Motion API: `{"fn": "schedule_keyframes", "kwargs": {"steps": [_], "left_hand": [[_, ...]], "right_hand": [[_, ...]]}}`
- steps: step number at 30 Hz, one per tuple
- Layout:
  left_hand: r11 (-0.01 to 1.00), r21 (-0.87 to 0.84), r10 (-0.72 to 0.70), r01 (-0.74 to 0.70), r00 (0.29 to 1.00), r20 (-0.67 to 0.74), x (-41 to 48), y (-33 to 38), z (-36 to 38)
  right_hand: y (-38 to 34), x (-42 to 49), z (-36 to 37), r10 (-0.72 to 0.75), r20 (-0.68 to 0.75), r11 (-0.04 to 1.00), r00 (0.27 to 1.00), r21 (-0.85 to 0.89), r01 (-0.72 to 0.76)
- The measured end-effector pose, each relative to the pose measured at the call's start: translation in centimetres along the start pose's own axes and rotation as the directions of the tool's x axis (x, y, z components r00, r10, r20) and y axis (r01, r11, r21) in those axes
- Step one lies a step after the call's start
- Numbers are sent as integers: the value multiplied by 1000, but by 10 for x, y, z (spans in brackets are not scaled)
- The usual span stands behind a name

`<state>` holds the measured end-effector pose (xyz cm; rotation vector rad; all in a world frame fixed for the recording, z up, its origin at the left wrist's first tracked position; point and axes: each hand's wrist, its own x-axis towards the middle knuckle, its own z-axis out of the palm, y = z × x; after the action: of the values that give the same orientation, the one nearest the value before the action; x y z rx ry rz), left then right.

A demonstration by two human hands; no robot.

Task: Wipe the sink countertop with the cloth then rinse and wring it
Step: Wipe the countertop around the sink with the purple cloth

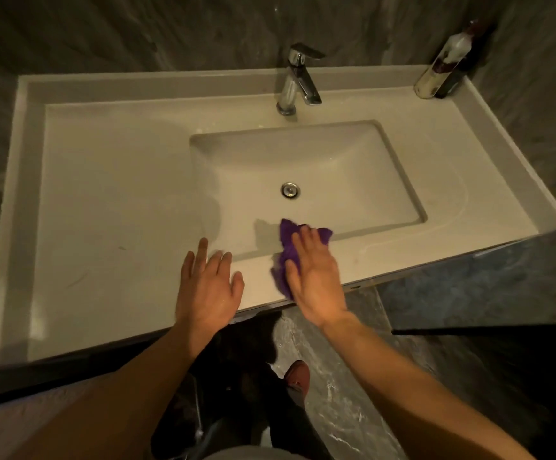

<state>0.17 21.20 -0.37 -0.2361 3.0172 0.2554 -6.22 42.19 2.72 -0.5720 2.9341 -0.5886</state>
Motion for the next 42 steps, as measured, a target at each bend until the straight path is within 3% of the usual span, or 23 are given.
{"fn": "schedule_keyframes", "kwargs": {"steps": [3, 5, 8, 11, 17, 22, 27, 31, 33, 36, 38, 40, 42], "left_hand": [[999, -32, -12, 12, 1000, -23, 0, 0, 3], [1000, -24, -16, 15, 999, -40, 1, 0, 5], [996, -91, -11, 1, 995, -103, 4, 19, 5], [989, -148, 3, -13, 998, -70, 16, 63, 3], [994, -106, -8, 13, 999, 51, 62, 163, 15], [996, -42, -81, 79, 996, -37, 64, 188, 29], [996, -14, -93, 92, 994, -58, 64, 189, 28], [995, -12, -98, 97, 994, -54, 64, 189, 27], [995, -15, -99, 98, 994, -46, 65, 189, 26], [996, -16, -91, 90, 995, -31, 65, 188, 26], [996, -18, -84, 84, 996, -17, 65, 187, 27], [997, -22, -78, 78, 997, 2, 66, 186, 27], [996, -35, -79, 80, 996, 28, 68, 186, 26]], "right_hand": [[-6, -6, 23, -75, 148, 986, 986, -134, 95], [5, -6, 25, -67, 170, 980, 983, -173, 97], [38, -6, 12, -46, 138, 974, 989, -212, 75], [91, -4, -8, -3, 93, 968, 996, -249, 26], [199, 7, -49, 101, 52, 956, 993, -282, -83], [272, 18, -79, 184, 23, 946, 983, -276, -171], [297, 23, -88, 201, -36, 969, 979, -139, -204], [275, 25, -90, 404, -205, 893, 891, 297, -337], [253, 23, -92, 424, -230, 873, 876, 360, -328], [210, 20, -80, 266, -172, 944, 948, 246, -220], [189, 19, -62, 169, -56, 984, 984, 58, -166], [183, 18, -47, 145, 13, 981, 989, -136, -141], [187, 19, -48, 161, 40, 969, 986, -198, -151]]}}
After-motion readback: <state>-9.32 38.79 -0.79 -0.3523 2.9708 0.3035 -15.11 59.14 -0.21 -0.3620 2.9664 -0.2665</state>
